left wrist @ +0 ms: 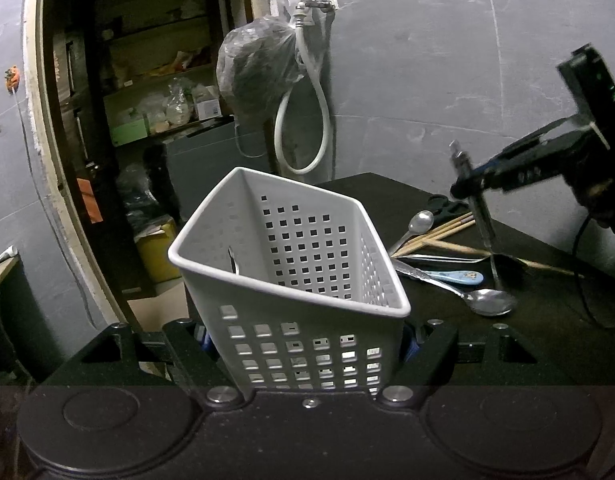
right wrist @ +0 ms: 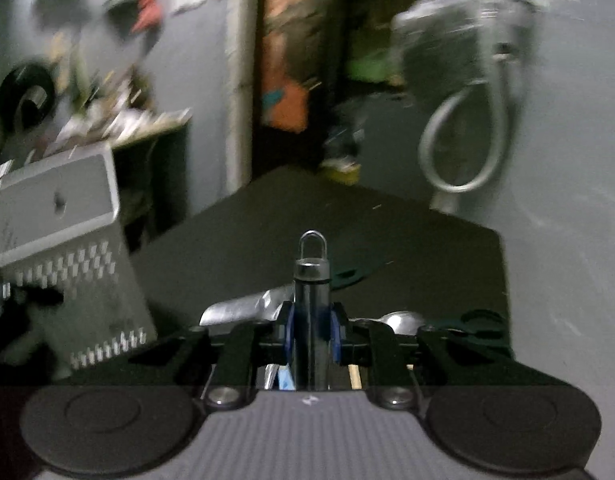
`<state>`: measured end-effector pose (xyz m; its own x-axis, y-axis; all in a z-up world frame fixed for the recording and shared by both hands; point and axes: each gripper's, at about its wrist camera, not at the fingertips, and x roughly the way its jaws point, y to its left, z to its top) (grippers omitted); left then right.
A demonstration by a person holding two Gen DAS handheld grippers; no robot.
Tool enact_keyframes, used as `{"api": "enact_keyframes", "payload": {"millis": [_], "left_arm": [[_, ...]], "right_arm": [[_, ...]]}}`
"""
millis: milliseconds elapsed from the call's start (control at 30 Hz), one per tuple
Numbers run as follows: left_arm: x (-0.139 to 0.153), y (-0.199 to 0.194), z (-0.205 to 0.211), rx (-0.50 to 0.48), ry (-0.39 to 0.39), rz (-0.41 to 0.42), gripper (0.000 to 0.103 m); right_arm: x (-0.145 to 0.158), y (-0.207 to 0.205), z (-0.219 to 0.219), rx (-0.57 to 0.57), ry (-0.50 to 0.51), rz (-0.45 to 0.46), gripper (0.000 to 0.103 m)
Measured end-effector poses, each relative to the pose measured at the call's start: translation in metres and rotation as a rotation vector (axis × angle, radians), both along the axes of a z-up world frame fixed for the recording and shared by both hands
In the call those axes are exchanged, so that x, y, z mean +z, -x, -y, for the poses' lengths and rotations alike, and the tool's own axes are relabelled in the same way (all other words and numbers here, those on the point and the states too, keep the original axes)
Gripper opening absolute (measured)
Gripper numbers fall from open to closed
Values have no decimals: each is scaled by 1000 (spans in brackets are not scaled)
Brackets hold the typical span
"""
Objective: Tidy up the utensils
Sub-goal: 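Close the right gripper on the tube-handled utensil and lift it, then lower the utensil into the caddy and open the right gripper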
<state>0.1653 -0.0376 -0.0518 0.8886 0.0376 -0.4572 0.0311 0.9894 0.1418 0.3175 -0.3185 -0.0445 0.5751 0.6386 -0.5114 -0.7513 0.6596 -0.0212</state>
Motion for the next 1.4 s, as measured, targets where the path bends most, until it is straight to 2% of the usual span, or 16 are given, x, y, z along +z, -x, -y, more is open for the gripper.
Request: {"api": "enact_keyframes", "payload": {"millis": [233, 400, 567, 800, 967, 1167, 1400], "left_arm": [[0, 1, -5, -18, 1, 0, 79], [0, 2, -7, -27, 8, 1, 79], [0, 3, -8, -33, 10, 3, 79], [0, 2, -8, -37, 10, 3, 79], [0, 3, -8, -35, 10, 4, 79], [-1, 3, -7, -34, 9, 6, 79], [-1, 3, -7, -35, 8, 6, 79]], "right_arm": [[20, 5, 34, -176, -216, -11, 20], [43, 7, 41, -217, -335, 10, 20], [79, 22, 34, -164, -460, 61, 20], [122, 38, -8, 14, -584, 108, 20], [125, 44, -43, 113, -579, 110, 20], [99, 54, -79, 94, -496, 95, 20], [66, 71, -93, 99, -414, 51, 20]]}}
